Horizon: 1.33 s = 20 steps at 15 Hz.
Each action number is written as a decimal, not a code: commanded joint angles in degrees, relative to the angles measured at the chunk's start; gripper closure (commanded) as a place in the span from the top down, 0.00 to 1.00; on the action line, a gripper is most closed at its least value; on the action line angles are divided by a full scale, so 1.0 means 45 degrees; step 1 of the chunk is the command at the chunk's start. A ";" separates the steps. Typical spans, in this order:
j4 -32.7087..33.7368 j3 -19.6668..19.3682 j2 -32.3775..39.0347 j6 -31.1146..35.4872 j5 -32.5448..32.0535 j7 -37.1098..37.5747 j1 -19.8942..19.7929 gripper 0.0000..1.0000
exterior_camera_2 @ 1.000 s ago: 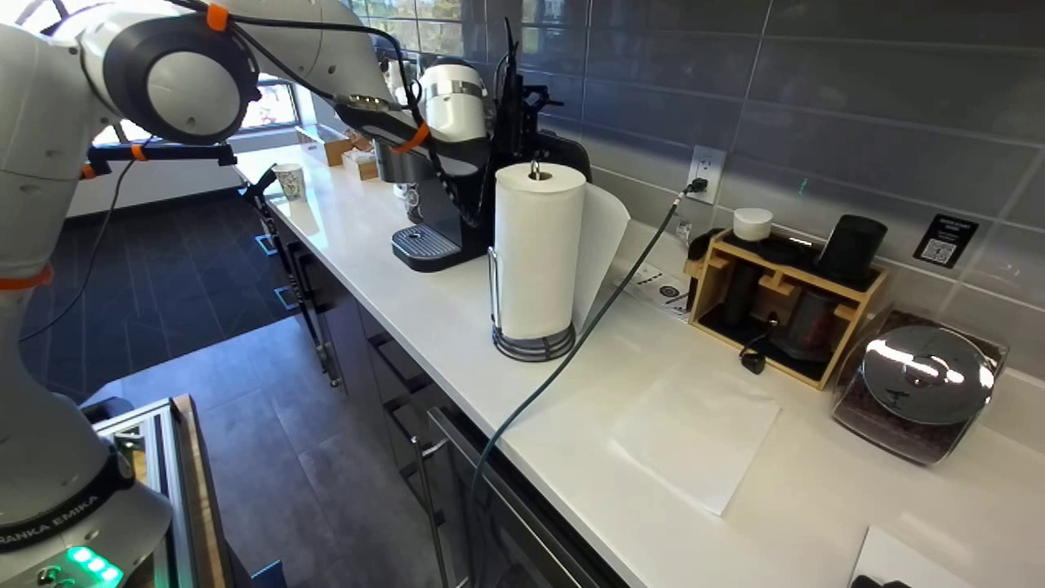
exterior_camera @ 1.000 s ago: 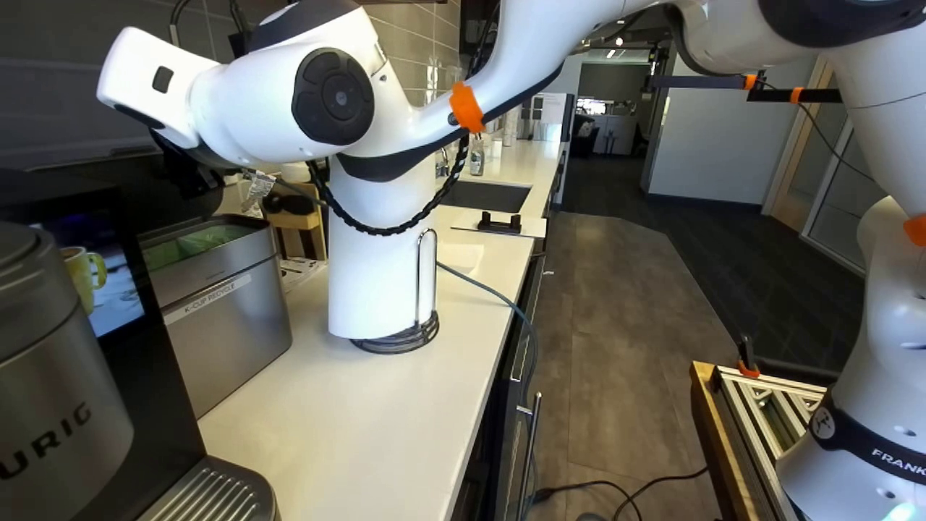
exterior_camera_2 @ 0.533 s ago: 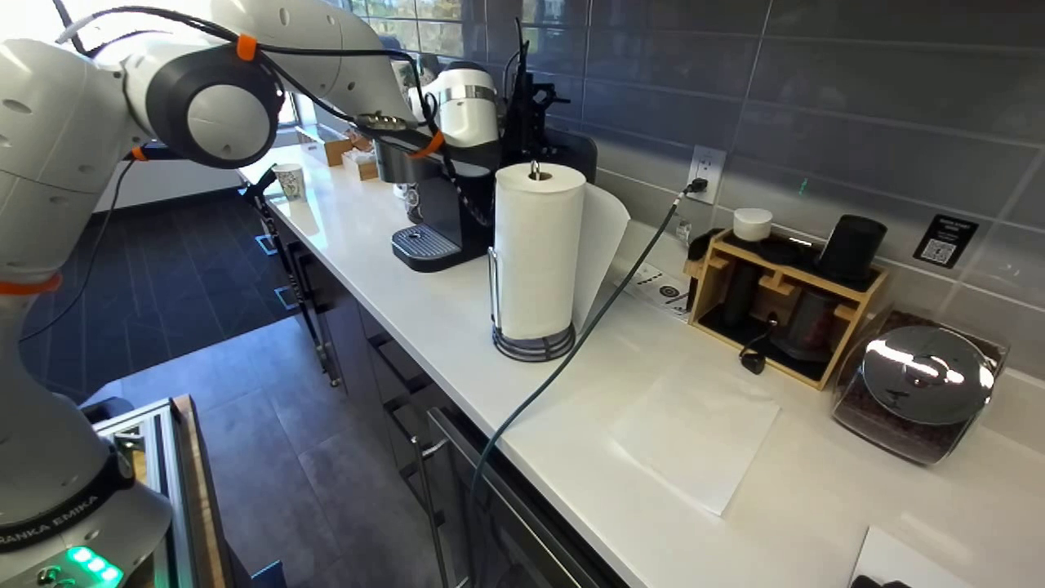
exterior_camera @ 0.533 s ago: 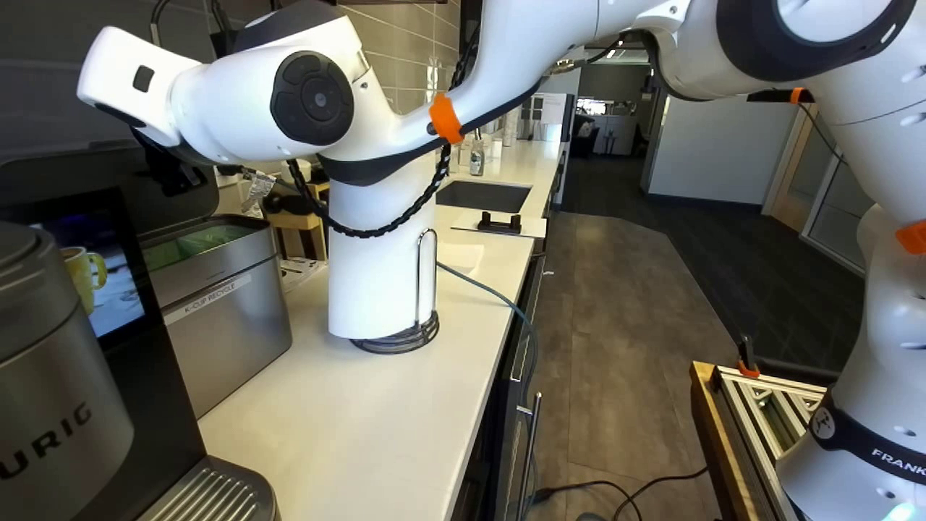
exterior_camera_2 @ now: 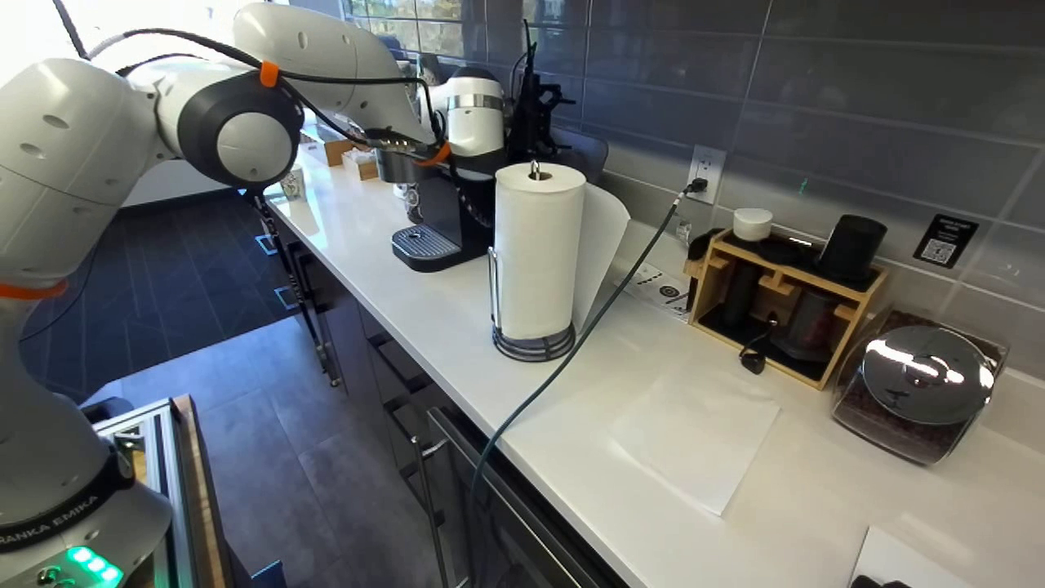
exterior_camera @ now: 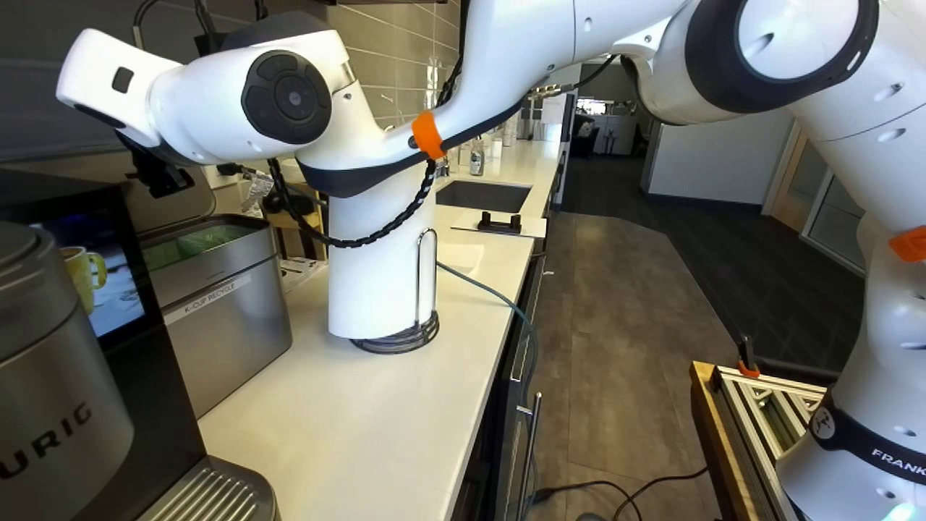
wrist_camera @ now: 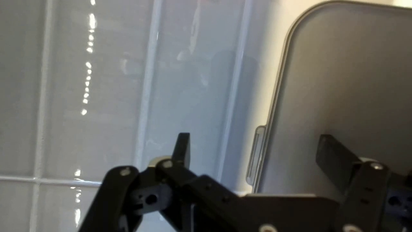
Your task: Open the silver object
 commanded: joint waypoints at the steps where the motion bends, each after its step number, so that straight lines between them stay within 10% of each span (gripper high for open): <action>1: 0.0511 0.0249 0.0288 0.0404 0.0324 -0.0377 0.0024 1.00; 20: -0.8949 0.0235 -0.6489 -0.3613 0.1051 0.3247 0.0897 1.00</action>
